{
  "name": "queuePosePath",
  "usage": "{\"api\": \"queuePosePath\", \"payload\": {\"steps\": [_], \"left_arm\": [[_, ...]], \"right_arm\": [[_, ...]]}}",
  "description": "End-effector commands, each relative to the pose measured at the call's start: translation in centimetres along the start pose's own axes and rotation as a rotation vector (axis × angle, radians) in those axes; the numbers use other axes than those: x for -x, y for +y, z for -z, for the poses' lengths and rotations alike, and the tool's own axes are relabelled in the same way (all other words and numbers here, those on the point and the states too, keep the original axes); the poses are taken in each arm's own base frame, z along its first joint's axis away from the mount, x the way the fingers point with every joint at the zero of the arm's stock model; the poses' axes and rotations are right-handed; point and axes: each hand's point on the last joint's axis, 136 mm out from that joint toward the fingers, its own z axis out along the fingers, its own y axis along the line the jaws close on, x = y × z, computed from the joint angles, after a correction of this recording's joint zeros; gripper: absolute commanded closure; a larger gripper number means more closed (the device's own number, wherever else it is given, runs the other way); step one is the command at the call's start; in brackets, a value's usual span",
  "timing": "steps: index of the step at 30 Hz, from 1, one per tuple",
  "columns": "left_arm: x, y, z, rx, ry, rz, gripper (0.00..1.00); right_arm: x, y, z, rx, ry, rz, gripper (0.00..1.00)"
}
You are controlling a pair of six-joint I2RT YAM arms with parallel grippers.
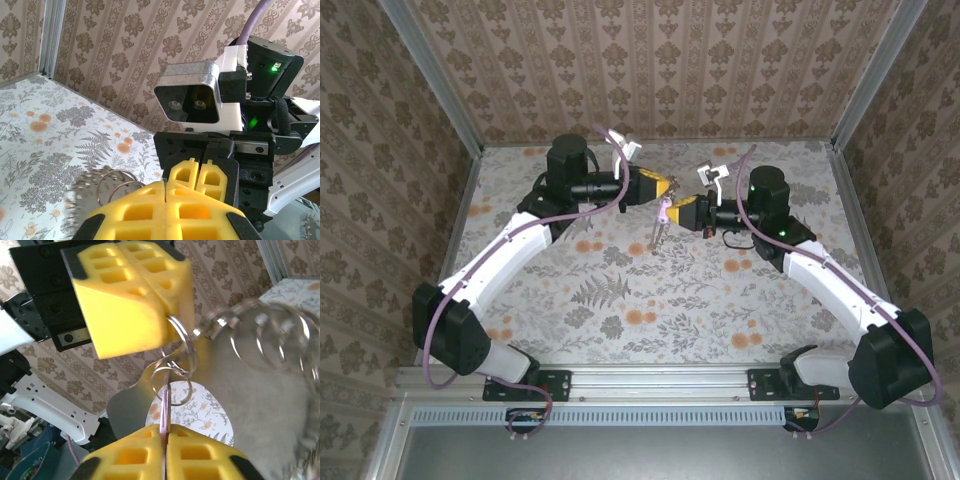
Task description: Put the keys on the keyring
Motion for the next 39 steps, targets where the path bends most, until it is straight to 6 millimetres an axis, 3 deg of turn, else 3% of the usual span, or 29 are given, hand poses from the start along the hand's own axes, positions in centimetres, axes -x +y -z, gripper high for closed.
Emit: {"api": "queuePosePath", "payload": {"steps": [1,5,8,20,30,39], "left_arm": [[2.1,-2.0,0.8,-0.024,-0.063,-0.078,1.0],[2.3,-2.3,0.9,-0.033,-0.071,-0.086,1.0],[2.5,-2.7,1.0,-0.046,-0.084,-0.097,1.0],[3.1,-4.0,1.2,-0.089,-0.127,-0.127,1.0],[3.2,-4.4,0.7,-0.103,-0.127,-0.129,1.0],[3.1,-4.4,0.5,-0.1,-0.125,-0.129,1.0]], "right_arm": [[1.2,1.1,1.9,-0.034,-0.04,0.054,0.71],[2.2,1.5,4.0,-0.083,-0.098,0.078,0.61],[3.4,2.0,4.8,-0.106,-0.137,0.099,0.6],[7.8,1.1,4.0,-0.08,-0.277,0.064,0.5],[8.6,1.7,2.6,-0.017,-0.293,0.061,0.52],[8.3,2.1,2.1,0.006,-0.278,0.062,0.63]]}}
